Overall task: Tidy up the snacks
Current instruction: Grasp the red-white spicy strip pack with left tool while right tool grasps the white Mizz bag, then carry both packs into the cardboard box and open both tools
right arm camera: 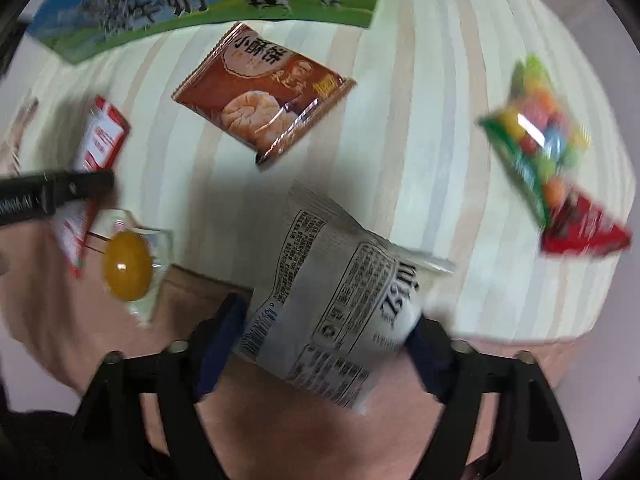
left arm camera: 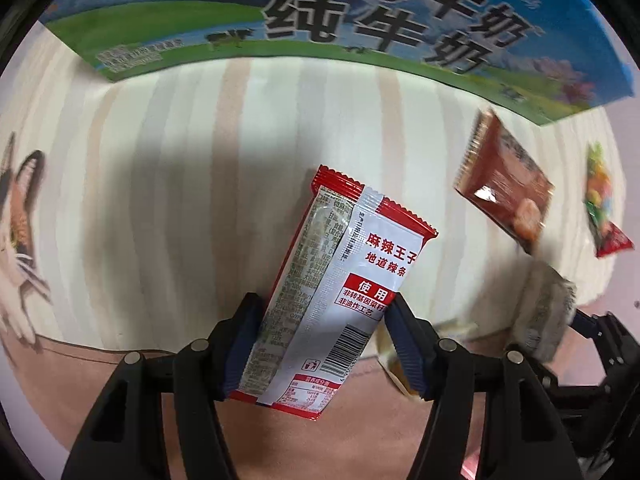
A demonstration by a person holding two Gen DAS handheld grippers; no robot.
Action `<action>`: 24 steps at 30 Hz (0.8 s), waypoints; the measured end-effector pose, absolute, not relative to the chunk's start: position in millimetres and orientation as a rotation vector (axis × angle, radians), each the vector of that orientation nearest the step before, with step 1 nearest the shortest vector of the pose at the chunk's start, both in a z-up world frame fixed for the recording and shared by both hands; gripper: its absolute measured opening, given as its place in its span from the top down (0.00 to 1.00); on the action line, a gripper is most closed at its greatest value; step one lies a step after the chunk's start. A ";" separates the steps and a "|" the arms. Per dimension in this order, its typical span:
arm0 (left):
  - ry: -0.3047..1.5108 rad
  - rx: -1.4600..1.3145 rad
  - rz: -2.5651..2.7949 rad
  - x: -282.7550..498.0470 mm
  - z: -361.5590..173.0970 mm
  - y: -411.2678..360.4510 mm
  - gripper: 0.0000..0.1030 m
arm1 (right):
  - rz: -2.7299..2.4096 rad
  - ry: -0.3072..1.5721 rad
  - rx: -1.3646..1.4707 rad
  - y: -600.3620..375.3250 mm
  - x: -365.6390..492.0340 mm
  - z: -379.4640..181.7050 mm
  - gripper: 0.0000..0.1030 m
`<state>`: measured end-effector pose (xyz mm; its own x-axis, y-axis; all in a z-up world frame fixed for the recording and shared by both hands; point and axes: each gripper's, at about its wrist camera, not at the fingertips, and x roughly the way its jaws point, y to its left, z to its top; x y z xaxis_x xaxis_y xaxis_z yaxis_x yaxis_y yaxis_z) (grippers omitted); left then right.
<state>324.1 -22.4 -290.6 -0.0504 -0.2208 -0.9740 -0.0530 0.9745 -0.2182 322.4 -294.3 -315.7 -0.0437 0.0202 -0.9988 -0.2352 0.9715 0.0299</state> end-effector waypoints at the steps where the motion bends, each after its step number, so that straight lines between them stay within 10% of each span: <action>1: 1.627 -0.221 -0.165 327.1 -290.5 -22.7 0.40 | 0.216 1.607 -0.091 -298.7 322.4 -314.1 0.02; 15: 1.632 0.022 -0.177 304.9 -311.2 -66.2 0.45 | -0.002 1.564 0.292 -345.5 324.0 -329.8 0.03; 24: 1.579 -0.063 -0.086 289.5 -306.1 -62.3 0.54 | -0.047 1.485 0.102 -322.6 320.4 -330.6 0.29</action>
